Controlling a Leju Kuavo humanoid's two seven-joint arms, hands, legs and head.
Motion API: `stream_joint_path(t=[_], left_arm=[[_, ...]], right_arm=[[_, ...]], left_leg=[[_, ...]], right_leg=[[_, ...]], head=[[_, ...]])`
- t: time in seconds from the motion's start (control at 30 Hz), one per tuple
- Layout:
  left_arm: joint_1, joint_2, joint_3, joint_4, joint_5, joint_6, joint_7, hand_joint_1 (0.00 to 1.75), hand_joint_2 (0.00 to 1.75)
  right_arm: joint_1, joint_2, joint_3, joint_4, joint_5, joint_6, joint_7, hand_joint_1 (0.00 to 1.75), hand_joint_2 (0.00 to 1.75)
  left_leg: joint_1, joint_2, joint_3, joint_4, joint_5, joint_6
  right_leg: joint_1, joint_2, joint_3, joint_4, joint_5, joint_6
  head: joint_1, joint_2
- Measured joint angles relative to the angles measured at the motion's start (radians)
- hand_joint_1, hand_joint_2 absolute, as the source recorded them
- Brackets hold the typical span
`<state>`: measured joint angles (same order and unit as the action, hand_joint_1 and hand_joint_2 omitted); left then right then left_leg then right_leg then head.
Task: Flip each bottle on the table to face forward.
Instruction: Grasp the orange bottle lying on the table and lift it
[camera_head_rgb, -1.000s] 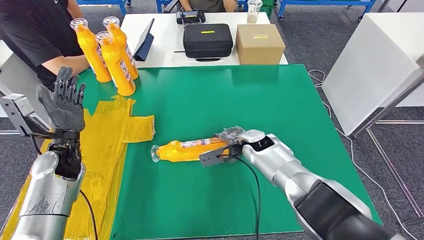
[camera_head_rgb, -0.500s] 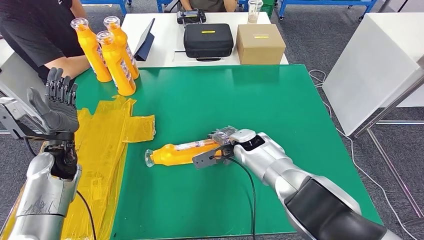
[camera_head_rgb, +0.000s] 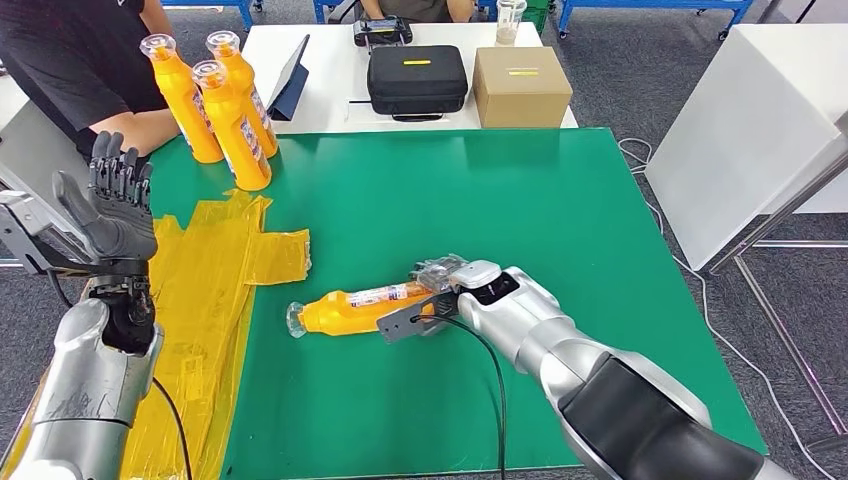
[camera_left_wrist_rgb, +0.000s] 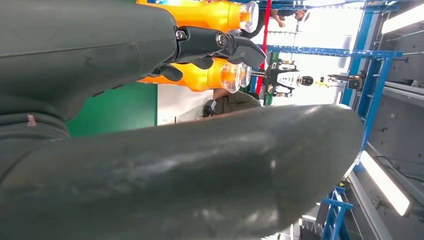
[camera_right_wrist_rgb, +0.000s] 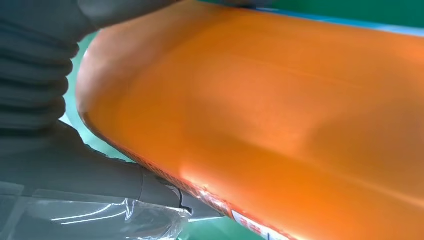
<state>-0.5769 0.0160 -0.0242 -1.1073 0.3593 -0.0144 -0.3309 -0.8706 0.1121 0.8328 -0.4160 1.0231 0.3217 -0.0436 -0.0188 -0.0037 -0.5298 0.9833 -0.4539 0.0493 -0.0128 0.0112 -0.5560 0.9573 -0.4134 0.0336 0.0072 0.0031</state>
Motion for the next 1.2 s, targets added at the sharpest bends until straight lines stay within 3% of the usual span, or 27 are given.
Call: stream_joint_path(t=[0.47,0.6,1.03,1.17,1.2], left_arm=[[-0.016,0.0,0.002,0.027,0.01,-0.006,-0.016,0.0,0.0],[-0.016,0.0,0.005,0.029,0.01,-0.006,-0.019,0.0,0.0],[-0.016,0.001,0.01,0.034,0.017,-0.013,-0.028,0.0,0.0],[-0.019,0.002,0.01,0.039,0.019,-0.017,-0.028,0.0,0.0],[-0.02,0.002,0.01,0.041,0.02,-0.018,-0.029,0.0,0.0]], right_arm=[[-0.001,0.026,0.0,0.007,0.009,-0.012,-0.02,0.0,0.0],[-0.001,0.031,0.0,0.008,0.014,-0.012,-0.029,0.0,1.75],[0.005,0.058,-0.007,0.009,0.023,-0.04,0.017,0.0,1.75],[0.006,0.058,-0.008,0.009,0.027,-0.039,0.039,0.0,0.0],[0.006,0.058,-0.008,0.009,0.028,-0.039,0.044,0.0,0.0]], left_leg=[[0.0,0.0,0.0,0.0,0.0,0.0],[0.0,0.0,0.0,0.0,0.0,0.0],[0.0,-0.001,-0.003,0.0,0.0,0.0],[0.0,-0.001,-0.004,0.0,0.0,0.0],[0.0,-0.001,-0.004,0.0,0.0,0.0]], right_leg=[[0.0,0.0,0.0,0.0,0.0,0.0],[0.0,0.0,0.0,0.0,0.0,0.0],[0.0,0.0,-0.002,0.0,0.0,0.0],[0.0,0.0,-0.003,0.0,0.0,0.0],[0.0,0.0,-0.003,0.0,0.0,0.0]], head=[[0.0,0.0],[0.0,0.0],[0.0,0.0],[0.0,0.0],[0.0,0.0]])
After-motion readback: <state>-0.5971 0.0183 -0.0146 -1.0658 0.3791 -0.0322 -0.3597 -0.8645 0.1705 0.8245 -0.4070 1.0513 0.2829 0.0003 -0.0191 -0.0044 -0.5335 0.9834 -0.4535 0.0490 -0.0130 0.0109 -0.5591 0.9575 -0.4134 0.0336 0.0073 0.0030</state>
